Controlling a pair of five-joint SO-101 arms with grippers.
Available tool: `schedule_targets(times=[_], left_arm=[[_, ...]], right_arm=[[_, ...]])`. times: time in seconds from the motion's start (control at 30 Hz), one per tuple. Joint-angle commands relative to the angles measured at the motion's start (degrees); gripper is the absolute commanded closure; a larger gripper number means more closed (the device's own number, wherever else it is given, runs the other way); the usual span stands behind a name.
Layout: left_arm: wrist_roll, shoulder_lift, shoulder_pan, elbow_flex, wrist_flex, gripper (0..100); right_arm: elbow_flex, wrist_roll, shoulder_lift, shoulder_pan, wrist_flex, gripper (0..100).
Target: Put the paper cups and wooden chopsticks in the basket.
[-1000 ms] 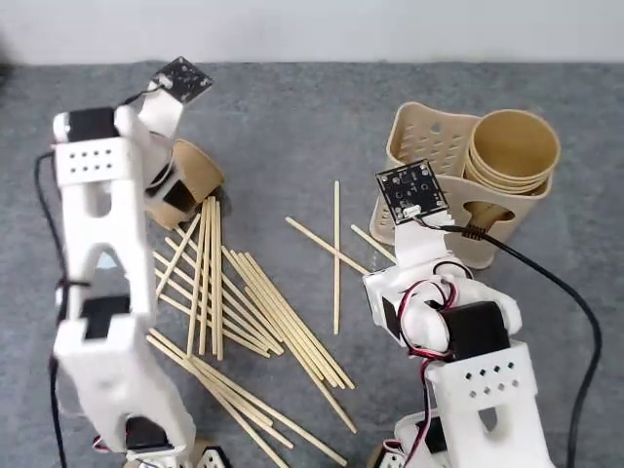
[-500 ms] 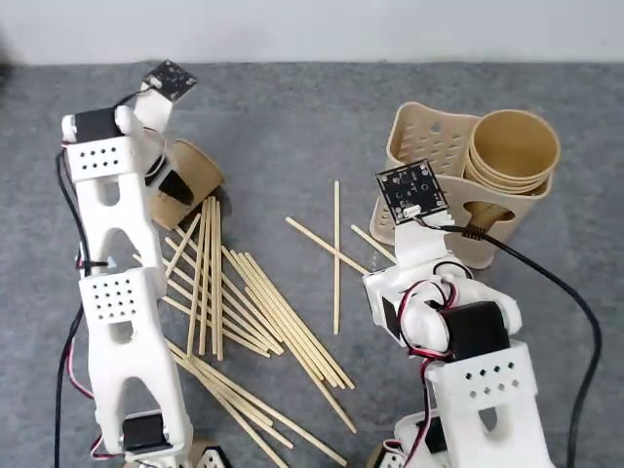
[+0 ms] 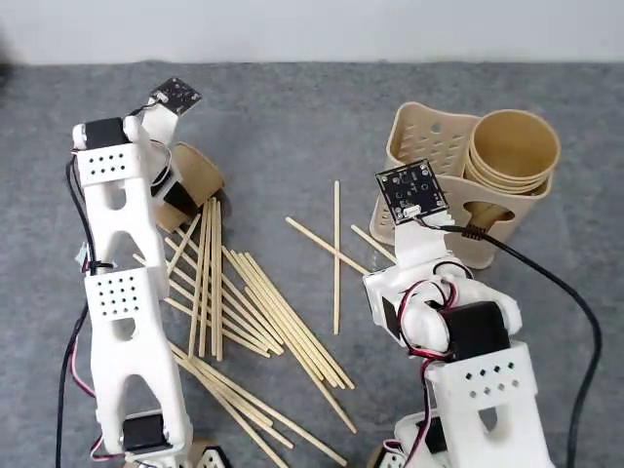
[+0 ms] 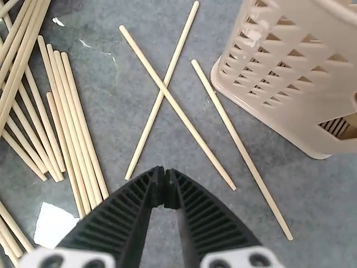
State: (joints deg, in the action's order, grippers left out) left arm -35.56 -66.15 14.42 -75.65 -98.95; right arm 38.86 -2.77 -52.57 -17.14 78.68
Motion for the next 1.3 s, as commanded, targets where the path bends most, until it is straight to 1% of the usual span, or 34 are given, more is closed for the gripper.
schedule_targets(times=[0.0, 0.2, 0.37, 0.47, 0.53, 0.63, 0.7, 0.77, 0.87, 1.0, 1.13, 1.27], left_arm=[[-0.53, 1.58, -0.09, -3.56, -1.41, 67], [-0.53, 2.73, -0.44, -3.47, -1.49, 76], [-0.26, 4.66, -0.09, -3.47, -1.49, 78], [-0.18, 7.65, 0.09, -3.30, -1.58, 78], [0.18, 10.20, 0.09, -3.30, -1.67, 78], [4.04, 15.03, 0.00, -3.30, -1.67, 78], [6.77, 18.64, -0.26, -3.30, -1.67, 78], [9.32, 22.33, -0.44, -3.21, -1.67, 78], [13.10, 28.04, -1.41, -1.54, -1.67, 78], [17.32, 37.89, -4.04, 5.85, -1.67, 78], [18.46, 49.67, -8.88, 16.48, -1.67, 78], [23.03, 61.27, -14.95, 24.92, -1.49, 79]], right_arm=[[0.00, 0.35, -1.71, -0.22, -0.75, 98.7], [-0.44, 0.35, -1.89, 0.13, -0.57, 98.7], [-0.62, 0.00, -8.40, 0.13, 1.10, 98.7], [-3.52, -0.18, -14.81, 0.13, 5.32, 98.7], [-6.42, -1.85, -18.15, 0.13, 9.19, 98.7], [-9.93, -4.57, -21.41, 0.22, 14.73, 98.6], [-11.34, -4.84, -21.76, 0.75, 17.63, 98.6], [-11.60, -4.92, -21.76, 3.65, 19.12, 98.6], [-11.60, -5.01, -22.29, 10.95, 20.00, 98.6], [-11.87, -5.01, -22.37, 19.47, 22.73, 98.6], [-10.73, -5.01, -22.46, 25.19, 23.87, 98.6], [-8.18, -4.48, -22.46, 28.35, 23.87, 98.6]])
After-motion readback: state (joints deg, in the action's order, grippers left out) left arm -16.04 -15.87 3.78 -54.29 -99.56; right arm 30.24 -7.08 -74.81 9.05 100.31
